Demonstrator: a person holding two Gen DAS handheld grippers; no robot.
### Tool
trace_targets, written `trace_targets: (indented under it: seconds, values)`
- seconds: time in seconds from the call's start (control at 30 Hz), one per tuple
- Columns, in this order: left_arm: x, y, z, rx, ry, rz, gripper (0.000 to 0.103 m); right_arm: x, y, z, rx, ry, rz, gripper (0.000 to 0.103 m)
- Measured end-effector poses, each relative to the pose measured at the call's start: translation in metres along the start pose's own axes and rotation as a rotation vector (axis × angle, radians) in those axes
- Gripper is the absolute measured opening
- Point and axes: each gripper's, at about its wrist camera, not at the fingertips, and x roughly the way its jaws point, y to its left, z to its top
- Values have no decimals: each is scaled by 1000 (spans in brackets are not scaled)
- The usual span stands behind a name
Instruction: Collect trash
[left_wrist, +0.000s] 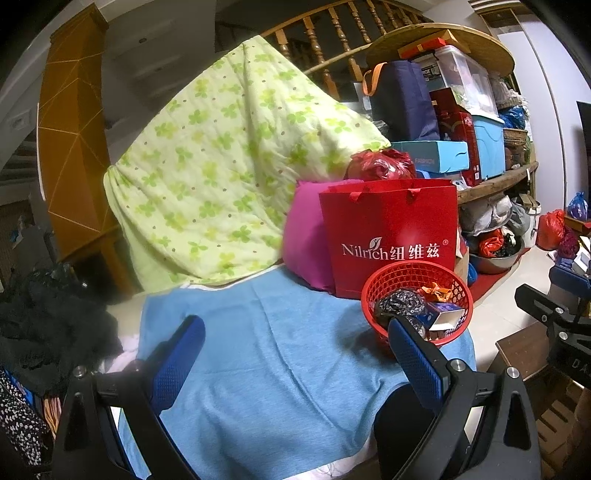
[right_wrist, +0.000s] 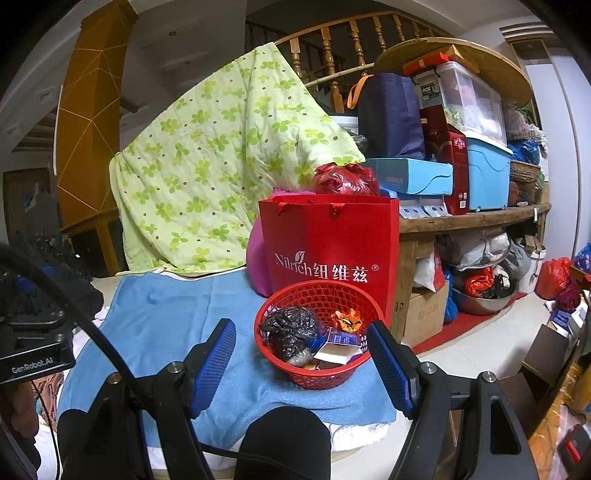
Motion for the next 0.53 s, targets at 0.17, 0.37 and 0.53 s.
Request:
trace_targets:
  seconds: [0.17,0.37,0.53]
  values:
    - [2,-3,1,11,1,-11,99,0,-2,0,6,-2,-4,77]
    - [10,-6,1,14,-11,-41,99,4,-9,-1,27,2,-29,77]
    - [37,13,-1,-47,19,-64,99,22,-6,2,28,20,-32,77]
